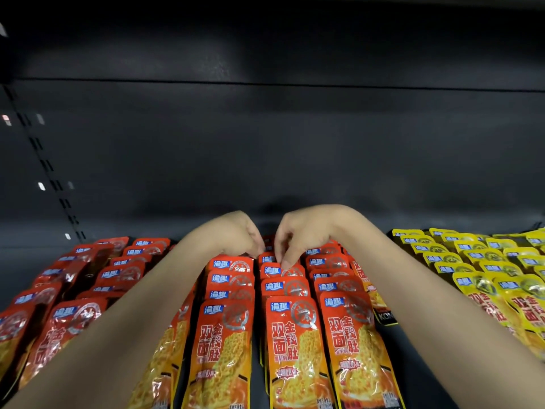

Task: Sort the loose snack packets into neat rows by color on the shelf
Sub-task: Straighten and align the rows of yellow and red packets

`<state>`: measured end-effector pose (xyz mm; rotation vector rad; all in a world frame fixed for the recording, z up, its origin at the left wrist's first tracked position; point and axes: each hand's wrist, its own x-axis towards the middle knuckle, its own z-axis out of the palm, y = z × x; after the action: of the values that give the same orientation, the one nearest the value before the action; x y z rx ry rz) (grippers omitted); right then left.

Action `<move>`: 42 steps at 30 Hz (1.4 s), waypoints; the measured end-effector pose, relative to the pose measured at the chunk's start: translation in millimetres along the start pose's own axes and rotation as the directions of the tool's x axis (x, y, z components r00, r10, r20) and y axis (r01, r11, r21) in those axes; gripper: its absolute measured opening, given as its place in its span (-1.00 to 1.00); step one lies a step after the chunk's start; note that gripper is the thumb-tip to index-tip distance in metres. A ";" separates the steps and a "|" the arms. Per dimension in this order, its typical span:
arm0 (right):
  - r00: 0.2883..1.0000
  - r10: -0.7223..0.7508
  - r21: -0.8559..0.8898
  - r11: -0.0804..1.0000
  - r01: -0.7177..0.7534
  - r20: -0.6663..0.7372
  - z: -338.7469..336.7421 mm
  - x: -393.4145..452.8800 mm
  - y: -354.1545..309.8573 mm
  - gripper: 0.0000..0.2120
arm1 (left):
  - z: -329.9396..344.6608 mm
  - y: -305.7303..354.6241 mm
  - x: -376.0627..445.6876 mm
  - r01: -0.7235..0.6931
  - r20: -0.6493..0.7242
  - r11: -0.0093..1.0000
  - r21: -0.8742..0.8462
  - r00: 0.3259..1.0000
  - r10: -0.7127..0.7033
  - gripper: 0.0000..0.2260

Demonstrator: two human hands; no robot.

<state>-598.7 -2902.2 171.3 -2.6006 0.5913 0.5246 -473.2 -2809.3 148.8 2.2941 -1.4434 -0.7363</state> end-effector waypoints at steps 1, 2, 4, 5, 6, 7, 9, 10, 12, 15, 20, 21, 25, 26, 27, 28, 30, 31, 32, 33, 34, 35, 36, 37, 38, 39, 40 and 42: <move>1.000 0.003 -0.002 1.000 -0.003 0.002 0.0 1.1 -0.6 -0.89 | 0.1 0.8 1.1 0.000 0.007 1.000 0.002 1.000 0.000 -0.93; 1.000 0.003 -0.005 1.000 -0.003 0.003 0.1 2.0 -1.1 -0.88 | 0.2 1.4 2.0 0.000 0.012 1.000 0.007 1.000 0.000 -0.92; 1.000 0.004 -0.006 1.000 -0.004 0.009 0.0 3.3 -1.6 -0.87 | -0.4 1.9 3.9 -0.005 0.024 1.000 0.020 1.000 0.004 -0.91; 1.000 0.007 -0.001 1.000 -0.007 0.012 -0.6 3.8 -1.5 -0.88 | -1.5 1.9 4.8 -0.005 0.029 1.000 0.024 1.000 0.004 -0.90; 1.000 0.011 0.005 1.000 -0.011 0.012 -1.2 3.7 -1.1 -0.88 | -2.9 1.3 5.4 -0.006 0.034 1.000 0.031 0.999 0.005 -0.90; 1.000 0.014 0.012 1.000 -0.014 0.010 -2.3 3.2 -0.8 -0.89 | -5.0 0.5 5.9 -0.009 0.036 0.999 0.035 0.999 0.008 -0.91; 1.000 0.011 0.017 1.000 -0.011 -0.001 -5.2 2.1 0.1 -0.92 | -10.6 -2.1 6.9 -0.019 0.029 0.999 0.035 0.999 0.018 -0.95; 1.000 0.005 0.018 1.000 -0.004 -0.010 -6.7 1.7 0.6 -0.92 | -14.1 -3.9 7.5 -0.028 0.019 0.999 0.039 0.999 0.027 -0.95; 0.999 0.005 0.022 1.000 -0.003 -0.049 -10.1 2.8 1.7 -0.93 | -22.3 -8.5 8.8 -0.051 -0.010 0.996 0.069 0.999 0.052 -0.92; 0.986 0.016 0.020 1.000 -0.013 -0.167 -17.6 7.7 -0.7 -0.89 | -36.2 -16.3 12.8 -0.064 -0.055 0.995 0.074 0.996 0.068 -0.87; 0.908 0.060 0.022 0.998 -0.056 -0.414 -29.8 22.9 -10.8 -0.91 | -56.5 -32.4 19.1 -0.081 -0.155 0.989 0.121 0.983 0.099 -0.92; 0.899 0.068 0.026 0.998 -0.063 -0.432 -31.2 26.6 -13.1 -0.91 | -59.5 -35.3 19.5 -0.082 -0.161 0.987 0.142 0.981 0.104 -0.91; 0.905 0.091 -0.002 0.995 -0.101 -0.416 -32.7 42.9 -23.8 -0.82 | -67.8 -45.4 23.2 -0.086 -0.154 0.972 0.219 0.981 0.121 -0.90; 0.909 0.100 -0.013 0.993 -0.116 -0.404 -31.8 48.4 -25.9 -0.78 | -68.5 -47.2 23.4 -0.102 -0.142 0.969 0.227 0.980 0.136 -0.91; 0.914 0.109 -0.022 0.992 -0.128 -0.391 -30.5 53.7 -28.0 -0.76 | -68.2 -49.1 23.6 -0.123 -0.124 0.967 0.223 0.981 0.153 -0.90; 0.920 0.116 -0.029 0.990 -0.137 -0.375 -29.0 58.7 -30.2 -0.76 | -67.2 -50.7 24.2 -0.146 -0.101 0.966 0.212 0.980 0.170 -0.88; 0.933 0.128 -0.034 0.988 -0.148 -0.336 -25.1 65.5 -35.5 -0.78 | -61.2 -53.6 25.5 -0.170 -0.049 0.966 0.192 0.982 0.183 -0.88; 0.936 0.135 -0.037 0.987 -0.155 -0.324 -23.1 67.5 -38.1 -0.79 | -57.5 -55.4 27.1 -0.171 -0.034 0.966 0.192 0.983 0.181 -0.88; 0.937 0.144 -0.042 0.985 -0.166 -0.318 -21.1 69.4 -40.4 -0.79 | -53.9 -57.1 29.2 -0.173 -0.029 0.967 0.186 0.983 0.181 -0.89; 0.935 0.152 -0.051 0.983 -0.177 -0.321 -19.1 70.4 -42.1 -0.79 | -51.0 -58.7 31.2 -0.171 -0.028 0.968 0.181 0.983 0.179 -0.92; 0.930 0.161 -0.060 0.980 -0.191 -0.331 -17.4 72.1 -42.7 -0.79 | -48.7 -59.5 32.3 -0.177 -0.026 0.968 0.179 0.982 0.185 -0.95; 0.922 0.168 -0.071 0.976 -0.204 -0.348 -16.0 73.7 -43.0 -0.81 | -47.0 -60.2 32.4 -0.184 -0.018 0.966 0.180 0.981 0.191 -0.96; 0.913 0.173 -0.084 0.972 -0.218 -0.369 -14.4 75.5 -43.0 -0.83 | -45.3 -60.9 32.8 -0.193 -0.010 0.965 0.179 0.980 0.198 -0.94; 0.901 0.176 -0.098 0.968 -0.232 -0.395 -12.7 77.3 -42.6 -0.84 | -44.0 -61.7 33.2 -0.197 0.002 0.965 0.173 0.980 0.200 -0.92; 0.888 0.180 -0.107 0.963 -0.246 -0.422 -11.5 79.1 -42.2 -0.84 | -42.7 -62.2 33.6 -0.205 0.015 0.965 0.165 0.979 0.205 -0.92; 0.879 0.183 -0.116 0.959 -0.258 -0.441 -9.9 79.8 -41.8 -0.84 | -41.5 -62.2 33.3 -0.210 0.028 0.965 0.159 0.978 0.208 -0.92; 0.876 0.187 -0.122 0.956 -0.266 -0.444 -8.3 80.4 -41.7 -0.82 | -40.3 -61.8 33.4 -0.214 0.041 0.965 0.152 0.977 0.211 -0.91; 0.893 0.186 -0.128 0.958 -0.258 -0.410 -5.3 79.9 -41.3 -0.80 | -37.9 -60.4 33.9 -0.213 0.063 0.966 0.146 0.977 0.205 -0.90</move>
<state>-510.6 -2896.2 153.4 -2.8493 1.0275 0.1143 -395.0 -2813.6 139.2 2.1981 -1.7866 -0.6413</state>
